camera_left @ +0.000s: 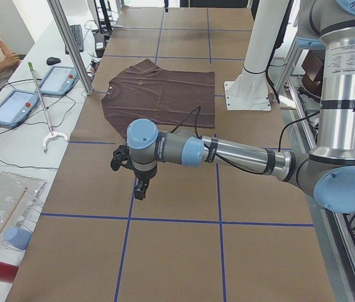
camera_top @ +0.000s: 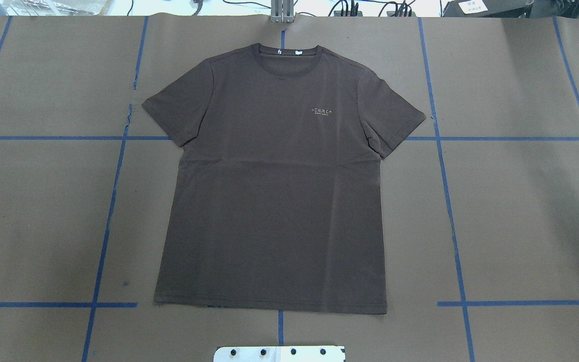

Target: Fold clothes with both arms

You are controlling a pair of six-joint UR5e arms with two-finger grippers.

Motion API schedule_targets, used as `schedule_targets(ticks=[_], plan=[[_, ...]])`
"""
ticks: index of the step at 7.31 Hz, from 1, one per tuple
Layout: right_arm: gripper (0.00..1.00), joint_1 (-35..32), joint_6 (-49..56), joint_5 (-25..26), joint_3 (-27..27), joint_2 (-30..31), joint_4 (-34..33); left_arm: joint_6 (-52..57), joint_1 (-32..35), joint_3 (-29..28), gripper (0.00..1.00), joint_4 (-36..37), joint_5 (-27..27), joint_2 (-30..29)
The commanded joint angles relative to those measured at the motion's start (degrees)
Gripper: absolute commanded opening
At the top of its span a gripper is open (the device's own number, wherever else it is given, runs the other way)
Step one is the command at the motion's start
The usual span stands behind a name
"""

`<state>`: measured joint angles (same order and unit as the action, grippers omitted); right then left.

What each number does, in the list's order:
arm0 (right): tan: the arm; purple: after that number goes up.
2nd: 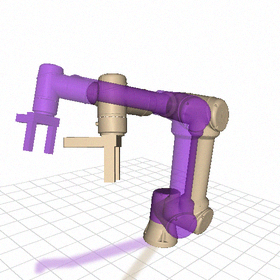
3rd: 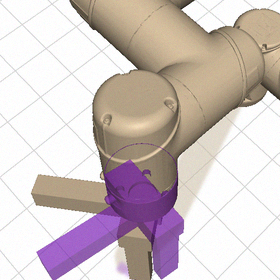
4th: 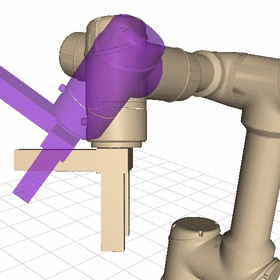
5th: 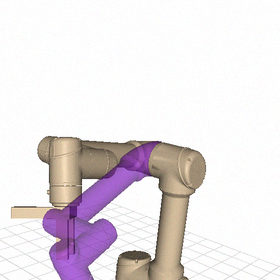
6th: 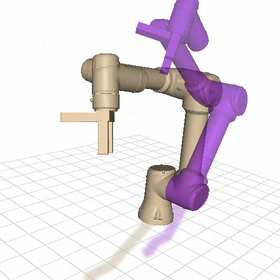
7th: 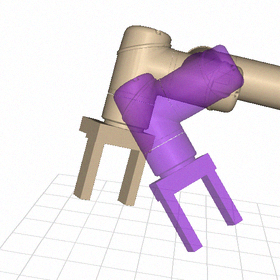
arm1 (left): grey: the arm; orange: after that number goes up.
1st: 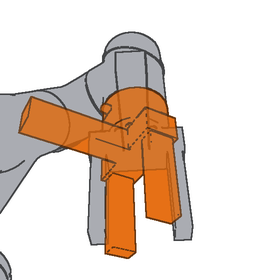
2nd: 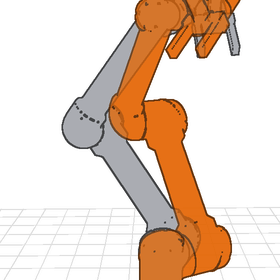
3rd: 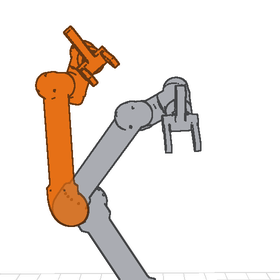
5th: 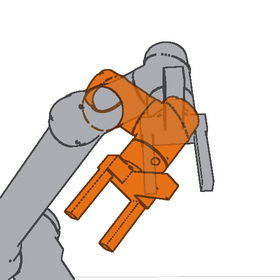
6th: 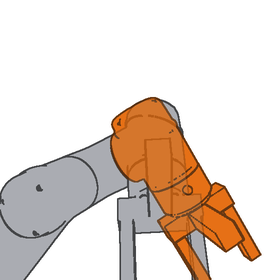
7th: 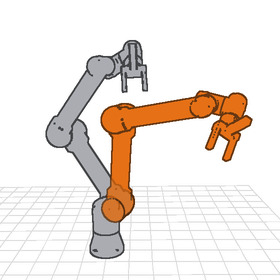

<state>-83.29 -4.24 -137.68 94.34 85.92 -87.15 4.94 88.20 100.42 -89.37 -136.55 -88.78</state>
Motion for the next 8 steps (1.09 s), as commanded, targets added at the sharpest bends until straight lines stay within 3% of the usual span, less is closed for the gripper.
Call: schedule_targets(ticks=[1,4,5,6,7,8], plan=[[1.00,-1.1,-0.2,5.2,0.2,0.7,-1.0,-0.3,0.0,0.5,1.00,0.8,-0.2,0.6],[1.00,-0.6,0.2,3.0,-1.0,2.7,-0.1,0.0,-3.2,1.4,1.00,0.6,0.4,1.1],[1.00,3.1,0.0,0.4,-1.4,2.4,1.9,-0.5,-3.9,1.8,1.00,0.3,2.2,0.4],[1.00,7.7,-0.1,0.7,-2.0,2.2,9.6,-1.0,-4.0,0.8,1.00,-0.4,2.0,0.2],[1.00,10.8,-6.5,1.0,-4.1,-0.8,13.9,-1.2,-4.2,1.1,1.00,-3.6,1.9,0.1],[1.00,14.5,-14.6,1.4,-5.5,-6.0,13.9,-1.1,-4.3,0.7,1.00,-4.0,1.9,0.2]])
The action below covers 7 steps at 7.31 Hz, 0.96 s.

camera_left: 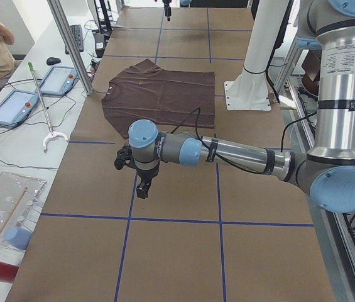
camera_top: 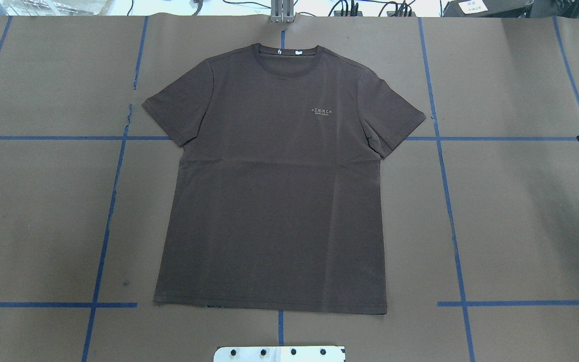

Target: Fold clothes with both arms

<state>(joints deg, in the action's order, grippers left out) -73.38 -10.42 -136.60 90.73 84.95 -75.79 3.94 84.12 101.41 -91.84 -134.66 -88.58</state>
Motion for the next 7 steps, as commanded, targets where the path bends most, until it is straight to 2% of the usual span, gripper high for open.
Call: schedule_targets(ticks=[1,3,4,5,6,7], plan=[[1.00,7.9,-15.1,2.9,-3.9,-10.2,2.6,-0.3,-0.2,0.0,1.00,-1.6,-1.6,0.2],[1.00,13.2,-30.1,6.2,-11.8,-22.3,2.7,-0.2,-0.2,0.4,1.00,-1.7,-2.3,0.2],[0.98,15.1,-36.0,10.6,-12.9,-24.9,2.7,-0.2,-0.2,0.4,1.00,-1.7,-2.4,0.1],[0.98,16.4,-43.0,13.2,-15.2,-26.7,6.6,-0.1,-0.2,0.4,1.00,-1.7,-2.4,0.2],[0.98,18.8,-53.2,15.4,-22.1,-28.2,17.2,-0.2,-0.2,0.4,1.00,-1.7,-2.4,0.2],[0.89,19.5,-55.9,17.5,-24.0,-28.7,19.1,-0.1,-0.2,0.3,1.00,-1.7,-2.4,0.1]])
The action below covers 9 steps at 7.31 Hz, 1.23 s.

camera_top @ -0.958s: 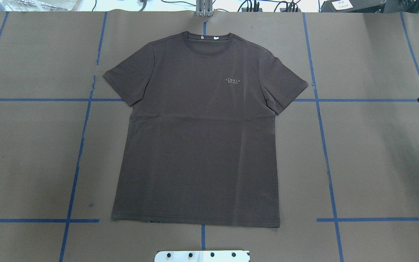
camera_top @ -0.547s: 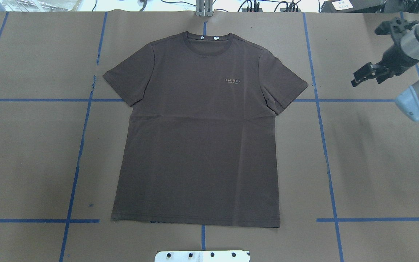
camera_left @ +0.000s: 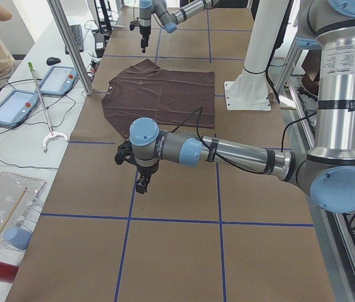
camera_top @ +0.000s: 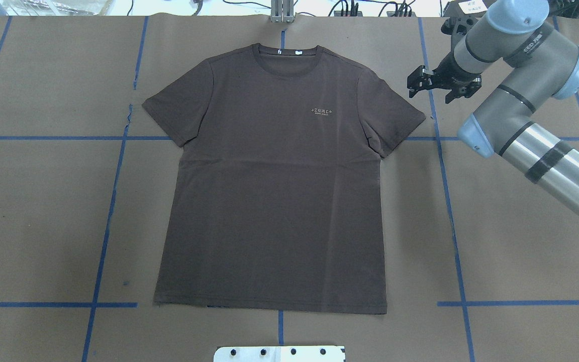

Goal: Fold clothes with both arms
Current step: 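Move the right gripper to the shirt's sleeve nearest it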

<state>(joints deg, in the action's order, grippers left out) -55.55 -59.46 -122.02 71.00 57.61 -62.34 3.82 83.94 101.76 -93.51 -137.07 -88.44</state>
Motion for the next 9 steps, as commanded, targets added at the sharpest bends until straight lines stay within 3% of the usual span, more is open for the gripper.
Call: schedule_targets(ticks=[1,4,6,8,9], plan=[[0.87,1.9,-6.5,2.9,-4.3,-1.0,5.7,0.0,0.0,0.0,1.00,0.0,0.0,-0.1],[0.81,2.8,-6.4,2.8,-4.3,0.6,5.5,0.0,0.0,0.4,1.00,0.0,0.0,-0.1],[0.54,2.9,-6.5,2.8,-4.3,0.7,5.6,-0.2,0.0,0.3,1.00,0.0,-1.0,-0.1],[0.33,2.9,-6.5,2.7,-4.1,1.0,5.6,-0.2,0.0,0.3,1.00,0.0,-2.2,-0.1],[0.12,3.0,-6.5,2.7,-4.1,1.1,5.6,-0.2,0.0,0.4,1.00,0.0,-2.2,-0.2]])
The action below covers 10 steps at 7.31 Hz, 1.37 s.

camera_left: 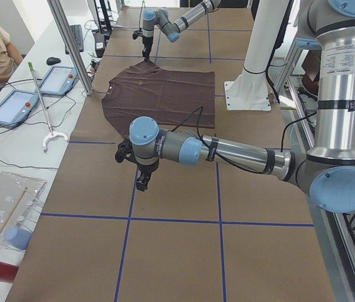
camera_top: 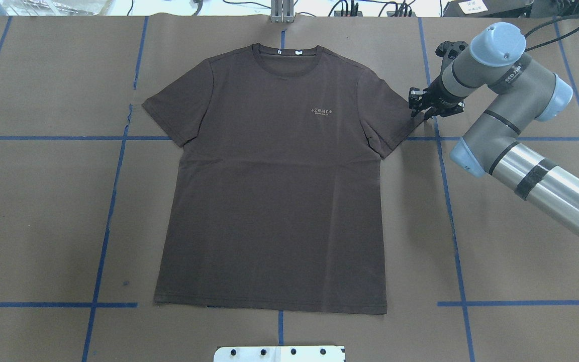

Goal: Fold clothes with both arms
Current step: 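Move the right gripper to the shirt's sleeve nearest it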

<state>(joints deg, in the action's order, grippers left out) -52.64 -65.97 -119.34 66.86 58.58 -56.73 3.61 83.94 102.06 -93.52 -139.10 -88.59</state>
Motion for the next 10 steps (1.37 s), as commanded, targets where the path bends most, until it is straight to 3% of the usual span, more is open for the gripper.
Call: schedule_targets(ticks=[1,4,6,8,9,10], plan=[[0.00,0.4,0.1,-0.1,0.3,0.7,0.2,0.0,0.0,0.0,1.00,0.0,-0.2,-0.2],[0.00,0.7,-0.8,-0.3,3.7,-2.0,-2.1,-0.1,0.0,0.9,1.00,0.2,-0.6,-0.4],[0.00,3.0,-7.8,0.3,5.5,-9.3,-9.5,-0.1,0.0,1.0,1.00,0.2,-0.7,-0.3],[0.00,5.3,-11.1,6.6,-2.5,-17.1,-10.1,-0.8,0.0,1.2,1.00,0.2,-2.2,-0.3],[0.00,5.4,-11.1,6.8,-7.4,-20.8,-9.7,-0.9,0.1,1.8,1.00,0.2,-2.6,-0.2],[0.00,5.6,-11.0,7.6,-8.4,-21.4,-9.5,-0.9,0.1,2.4,1.00,0.2,-4.2,0.3]])
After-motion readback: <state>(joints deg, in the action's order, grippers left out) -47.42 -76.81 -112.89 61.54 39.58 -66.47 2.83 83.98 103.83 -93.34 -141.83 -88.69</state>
